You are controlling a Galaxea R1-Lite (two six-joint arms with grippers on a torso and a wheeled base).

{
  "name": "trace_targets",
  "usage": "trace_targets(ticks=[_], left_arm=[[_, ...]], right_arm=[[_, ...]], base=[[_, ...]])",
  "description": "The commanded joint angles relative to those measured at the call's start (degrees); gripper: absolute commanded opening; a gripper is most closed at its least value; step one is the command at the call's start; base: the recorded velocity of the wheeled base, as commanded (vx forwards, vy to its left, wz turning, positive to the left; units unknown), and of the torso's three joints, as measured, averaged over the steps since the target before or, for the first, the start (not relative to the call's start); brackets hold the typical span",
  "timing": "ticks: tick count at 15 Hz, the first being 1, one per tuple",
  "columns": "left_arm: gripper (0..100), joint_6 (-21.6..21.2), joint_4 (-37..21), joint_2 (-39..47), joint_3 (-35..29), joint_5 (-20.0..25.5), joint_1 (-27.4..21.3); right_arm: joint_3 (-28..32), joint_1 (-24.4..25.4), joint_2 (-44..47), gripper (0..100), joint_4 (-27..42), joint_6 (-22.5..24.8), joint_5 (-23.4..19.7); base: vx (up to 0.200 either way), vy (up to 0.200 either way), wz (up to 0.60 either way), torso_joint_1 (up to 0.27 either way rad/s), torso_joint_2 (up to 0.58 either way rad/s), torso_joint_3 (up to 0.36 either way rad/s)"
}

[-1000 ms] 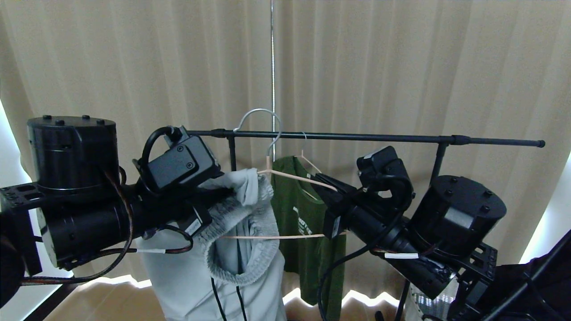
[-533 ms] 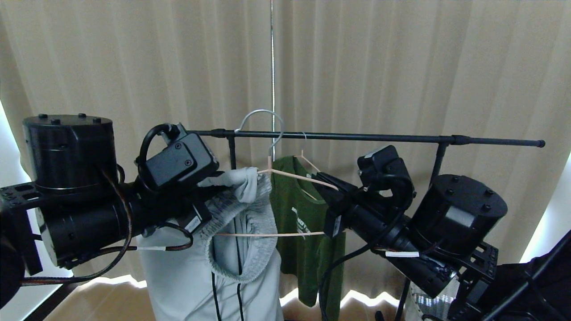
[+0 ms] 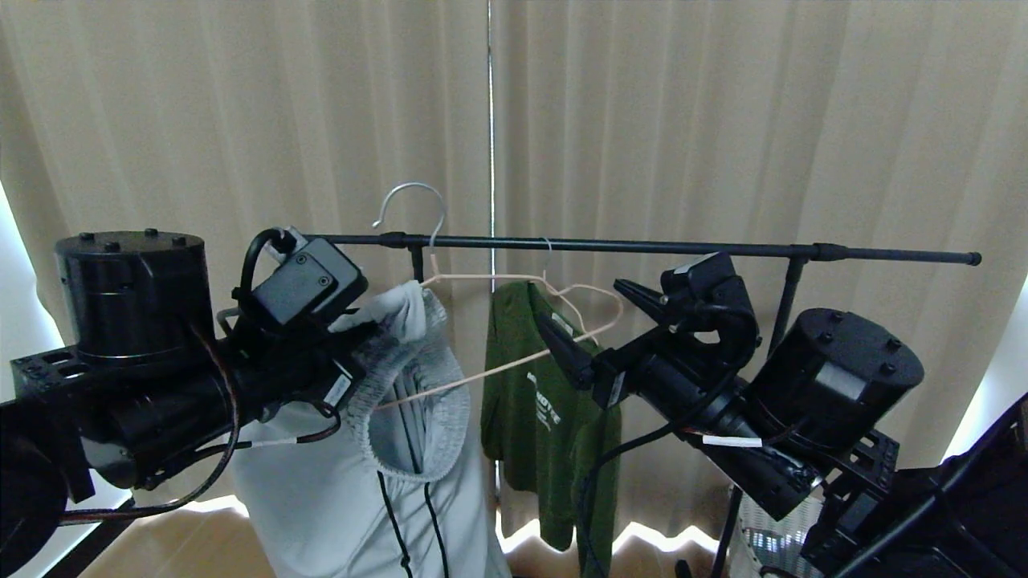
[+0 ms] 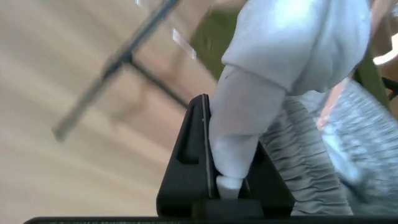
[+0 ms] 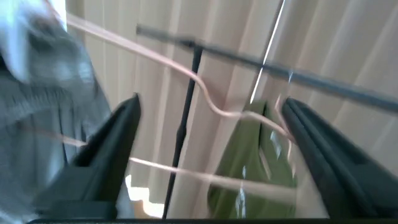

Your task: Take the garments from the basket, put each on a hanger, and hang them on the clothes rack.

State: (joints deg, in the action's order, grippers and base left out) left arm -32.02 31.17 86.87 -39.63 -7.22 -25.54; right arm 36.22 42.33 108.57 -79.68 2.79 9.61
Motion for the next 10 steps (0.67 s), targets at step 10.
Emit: trace_targets(ticks=[10], left_arm=[[0, 19.46, 10.14, -0.03, 0.17, 7.57, -2.06]], right_arm=[[-6.25, 4.61, 1.73, 100, 0.22, 0.11, -0.29]], base=[[0.000, 0.000, 0.00, 0.000, 0.00, 0.000]])
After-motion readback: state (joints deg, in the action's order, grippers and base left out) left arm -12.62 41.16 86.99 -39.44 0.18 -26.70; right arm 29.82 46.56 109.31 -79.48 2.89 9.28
